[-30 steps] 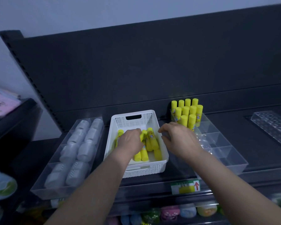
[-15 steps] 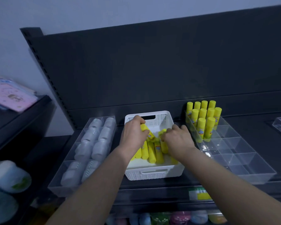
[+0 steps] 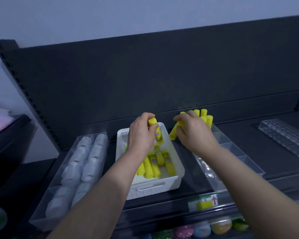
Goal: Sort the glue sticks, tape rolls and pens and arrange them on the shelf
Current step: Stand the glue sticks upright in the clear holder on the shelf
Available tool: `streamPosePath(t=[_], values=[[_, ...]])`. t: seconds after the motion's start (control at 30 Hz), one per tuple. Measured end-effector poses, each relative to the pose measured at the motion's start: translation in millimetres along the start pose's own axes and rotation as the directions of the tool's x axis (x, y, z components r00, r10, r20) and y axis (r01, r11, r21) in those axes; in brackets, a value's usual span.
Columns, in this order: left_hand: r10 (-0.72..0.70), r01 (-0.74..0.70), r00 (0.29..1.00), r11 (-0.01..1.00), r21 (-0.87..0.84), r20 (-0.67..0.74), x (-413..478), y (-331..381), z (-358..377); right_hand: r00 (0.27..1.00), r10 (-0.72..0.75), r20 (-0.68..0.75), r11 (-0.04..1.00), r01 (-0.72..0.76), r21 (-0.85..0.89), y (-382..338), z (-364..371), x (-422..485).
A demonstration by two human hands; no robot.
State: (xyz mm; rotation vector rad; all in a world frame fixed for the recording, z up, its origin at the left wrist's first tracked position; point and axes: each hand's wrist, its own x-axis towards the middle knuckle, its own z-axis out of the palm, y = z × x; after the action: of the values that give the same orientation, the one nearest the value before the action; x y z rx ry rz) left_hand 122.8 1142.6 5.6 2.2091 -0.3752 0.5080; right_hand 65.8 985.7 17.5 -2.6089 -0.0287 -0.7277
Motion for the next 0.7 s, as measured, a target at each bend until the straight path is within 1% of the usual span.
streamPosePath(t=[0.07,0.17,0.23,0.33,0.4,0.47,0.6,0.7], values=[[0.049,-0.049,0.999,0.999,-0.016,-0.004,6,24,13,0.999,0.023,-0.035,1.000,-0.023,0.004,15,-22,4],[0.100,-0.100,0.995,0.994,-0.043,-0.001,14,62,38,0.995,0.088,-0.045,0.996,-0.088,-0.016,49,-54,7],[0.106,-0.102,0.993,0.992,-0.072,0.050,18,86,61,0.992,0.123,-0.040,0.989,-0.126,-0.074,78,-69,9],[0.100,-0.086,0.980,0.993,-0.087,0.173,21,115,100,0.990,0.143,-0.006,0.978,-0.142,-0.152,118,-85,10],[0.087,-0.082,0.969,0.996,-0.034,0.231,22,128,124,0.988,0.153,0.025,0.979,-0.148,-0.139,141,-92,13],[0.062,-0.083,0.960,0.994,0.067,0.271,23,135,144,0.988,0.145,0.050,0.986,-0.140,-0.096,160,-97,17],[0.009,-0.098,0.944,0.963,0.253,0.329,25,139,170,0.990,0.077,0.122,0.997,-0.073,-0.037,188,-96,22],[-0.037,-0.102,0.931,0.929,0.356,0.364,27,137,182,0.986,0.023,0.163,1.000,-0.025,0.008,200,-92,25]])
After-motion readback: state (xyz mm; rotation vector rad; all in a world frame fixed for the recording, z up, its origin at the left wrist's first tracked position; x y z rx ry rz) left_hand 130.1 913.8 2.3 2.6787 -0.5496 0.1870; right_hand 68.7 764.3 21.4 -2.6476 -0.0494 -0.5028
